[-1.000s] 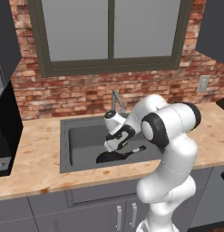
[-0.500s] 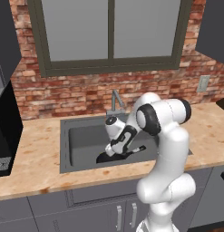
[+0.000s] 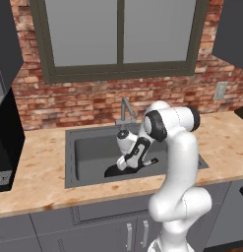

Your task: Pick the pan and sponge and place them into the sink. Then turn on the water.

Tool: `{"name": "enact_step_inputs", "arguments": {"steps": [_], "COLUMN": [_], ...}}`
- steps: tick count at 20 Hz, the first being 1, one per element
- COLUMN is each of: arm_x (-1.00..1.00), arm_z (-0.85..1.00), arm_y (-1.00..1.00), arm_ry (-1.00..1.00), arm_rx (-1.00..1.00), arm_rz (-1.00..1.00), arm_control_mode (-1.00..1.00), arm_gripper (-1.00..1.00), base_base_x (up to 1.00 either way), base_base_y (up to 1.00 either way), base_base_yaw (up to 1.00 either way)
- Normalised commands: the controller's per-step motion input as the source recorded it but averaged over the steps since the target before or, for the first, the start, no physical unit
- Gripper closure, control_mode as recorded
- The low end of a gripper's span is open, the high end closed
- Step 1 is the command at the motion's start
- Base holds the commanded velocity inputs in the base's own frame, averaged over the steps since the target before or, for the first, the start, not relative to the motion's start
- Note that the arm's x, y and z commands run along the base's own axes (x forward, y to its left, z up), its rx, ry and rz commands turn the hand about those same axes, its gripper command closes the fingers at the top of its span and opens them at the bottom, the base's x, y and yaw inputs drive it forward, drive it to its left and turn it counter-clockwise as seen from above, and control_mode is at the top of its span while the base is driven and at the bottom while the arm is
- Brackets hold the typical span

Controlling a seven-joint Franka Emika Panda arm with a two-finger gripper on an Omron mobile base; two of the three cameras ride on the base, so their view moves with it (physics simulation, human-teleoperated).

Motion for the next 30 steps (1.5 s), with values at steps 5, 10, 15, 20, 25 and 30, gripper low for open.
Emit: {"name": "enact_step_inputs", "arguments": {"steps": [5, 10, 15, 20, 25, 30], "arm_x": [0.39, 0.38, 0.34, 0.22, 0.09, 0.09], "arm_z": [-0.33, -0.28, -0.28, -0.38, -0.42, -0.33], "arm_y": [-0.15, -0.17, -0.15, -0.04, 0.00, 0.00], "arm_ry": [-0.01, -0.02, -0.02, -0.01, 0.00, -0.01], "arm_rx": [0.00, 0.00, 0.01, 0.01, 0.00, 0.00], "arm_rz": [0.03, 0.03, 0.02, 0.04, 0.05, 0.04], "arm_control_mode": [-1.00, -1.00, -1.00, -1.00, -1.00, -1.00], "arm_gripper": [1.00, 1.00, 1.00, 1.00, 1.00, -1.00], "base_base_x": [0.00, 0.00, 0.00, 0.00, 0.00, 0.00], "base_base_y": [0.00, 0.00, 0.00, 0.00, 0.00, 0.00], "base_base_yaw": [0.00, 0.00, 0.00, 0.00, 0.00, 0.00]}}
